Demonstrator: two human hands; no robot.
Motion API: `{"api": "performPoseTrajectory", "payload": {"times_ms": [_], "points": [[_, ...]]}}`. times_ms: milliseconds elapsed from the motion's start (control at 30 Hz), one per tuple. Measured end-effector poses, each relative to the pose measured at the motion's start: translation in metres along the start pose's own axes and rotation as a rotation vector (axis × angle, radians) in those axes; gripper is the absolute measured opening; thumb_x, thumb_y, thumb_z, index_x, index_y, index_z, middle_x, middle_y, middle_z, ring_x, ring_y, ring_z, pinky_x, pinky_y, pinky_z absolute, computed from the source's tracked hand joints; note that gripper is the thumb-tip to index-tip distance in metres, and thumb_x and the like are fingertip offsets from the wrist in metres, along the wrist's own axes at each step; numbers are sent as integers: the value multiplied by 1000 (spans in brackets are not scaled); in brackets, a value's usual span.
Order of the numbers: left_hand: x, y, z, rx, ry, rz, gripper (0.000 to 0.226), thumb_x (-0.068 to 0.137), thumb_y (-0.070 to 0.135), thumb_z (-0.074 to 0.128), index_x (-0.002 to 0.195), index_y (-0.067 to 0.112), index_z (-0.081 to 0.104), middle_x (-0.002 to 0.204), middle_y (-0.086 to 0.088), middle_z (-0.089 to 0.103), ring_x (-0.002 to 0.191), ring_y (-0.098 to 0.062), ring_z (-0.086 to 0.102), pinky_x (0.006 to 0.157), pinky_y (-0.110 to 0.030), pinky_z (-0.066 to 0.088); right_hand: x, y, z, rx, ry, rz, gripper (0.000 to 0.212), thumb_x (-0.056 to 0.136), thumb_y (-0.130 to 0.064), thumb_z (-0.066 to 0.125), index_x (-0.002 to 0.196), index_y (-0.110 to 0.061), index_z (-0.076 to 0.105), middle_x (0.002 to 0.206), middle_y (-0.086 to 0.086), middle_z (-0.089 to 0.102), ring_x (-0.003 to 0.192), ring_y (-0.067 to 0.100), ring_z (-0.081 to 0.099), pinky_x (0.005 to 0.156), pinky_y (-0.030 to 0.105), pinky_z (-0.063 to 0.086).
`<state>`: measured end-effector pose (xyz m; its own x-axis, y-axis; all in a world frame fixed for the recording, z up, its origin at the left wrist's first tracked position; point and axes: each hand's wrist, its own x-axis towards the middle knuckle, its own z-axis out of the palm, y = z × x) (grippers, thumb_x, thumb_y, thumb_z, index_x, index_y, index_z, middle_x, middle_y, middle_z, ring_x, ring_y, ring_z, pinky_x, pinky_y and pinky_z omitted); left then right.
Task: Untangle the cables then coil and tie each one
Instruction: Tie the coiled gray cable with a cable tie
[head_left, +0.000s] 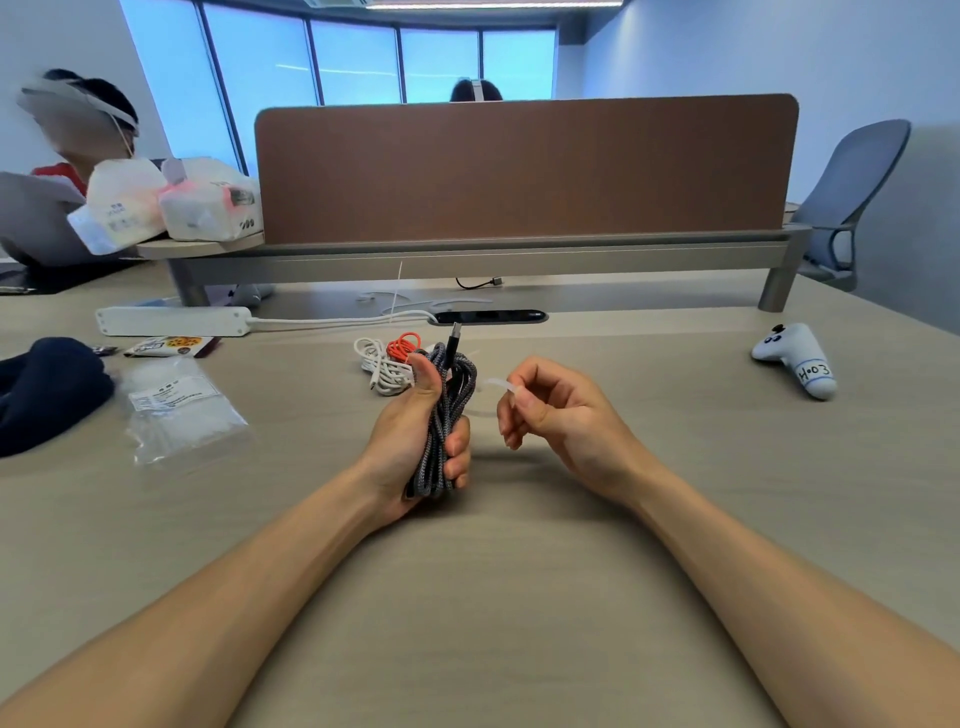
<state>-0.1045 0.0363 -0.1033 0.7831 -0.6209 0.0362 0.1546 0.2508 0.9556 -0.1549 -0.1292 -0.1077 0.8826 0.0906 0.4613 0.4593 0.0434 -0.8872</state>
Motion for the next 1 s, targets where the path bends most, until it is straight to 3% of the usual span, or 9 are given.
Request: {"api": "performPoseTrajectory", "payload": {"times_ms": [100,300,433,567,667,733,800,900,1000], "points": [[1,0,-2,145,56,77,69,69,73,45,103,14,47,49,-6,45,34,-19,39,43,-26,39,-1,-3,0,-13,-33,36,9,87,-11,50,80,-7,52,69,6,61,65,21,54,64,30,47],[2,2,-9,419,102,143,50,84,57,49,100,9,47,59,-9,59,36,-22,46,38,-24,39,-4,-10,5,-82,-128,71,17,88,-13,51,73,-8,54,68,8,59,61,20,54,63,27,46],[4,1,-9,549,178,182,23,91,35,61,96,15,51,61,6,61,39,-24,48,38,-28,42,-6,-15,11,-170,-187,72,17,90,-12,50,83,1,57,67,10,57,58,15,53,58,24,44],[8,0,-17,751,163,293,15,80,24,69,85,20,55,65,12,60,49,-5,51,51,-32,41,-9,-20,20,-290,-195,8,14,90,-13,53,85,-2,60,70,11,55,58,7,47,54,19,38],[8,1,-16,834,155,324,21,71,5,67,70,21,54,55,17,56,50,2,46,54,-29,38,-8,-22,27,-464,-149,-131,11,88,-12,56,82,-6,63,93,6,64,75,21,57,64,29,44],[7,1,-15,899,154,368,16,62,11,63,75,21,64,66,16,63,62,-1,55,60,-30,45,-8,-22,30,-588,-167,-175,12,88,-10,56,78,-15,61,117,-6,63,81,17,59,67,27,44],[6,2,-16,975,145,395,36,57,16,58,89,26,73,82,11,71,73,-9,66,65,-27,52,-7,-21,31,-680,-188,-155,18,88,-11,55,75,-23,53,130,-12,58,72,5,53,63,20,39],[4,2,-15,964,158,357,30,62,12,64,87,26,74,72,3,72,51,-14,66,52,-31,54,-7,-19,29,-800,-139,-129,19,88,-15,53,72,-24,50,132,-16,57,69,3,53,64,26,41],[4,1,-15,977,151,348,17,68,23,66,83,27,73,64,2,69,46,-11,63,50,-29,54,-6,-16,26,-838,-84,-103,18,89,-16,53,72,-21,51,126,-19,60,67,2,55,66,25,42]]}}
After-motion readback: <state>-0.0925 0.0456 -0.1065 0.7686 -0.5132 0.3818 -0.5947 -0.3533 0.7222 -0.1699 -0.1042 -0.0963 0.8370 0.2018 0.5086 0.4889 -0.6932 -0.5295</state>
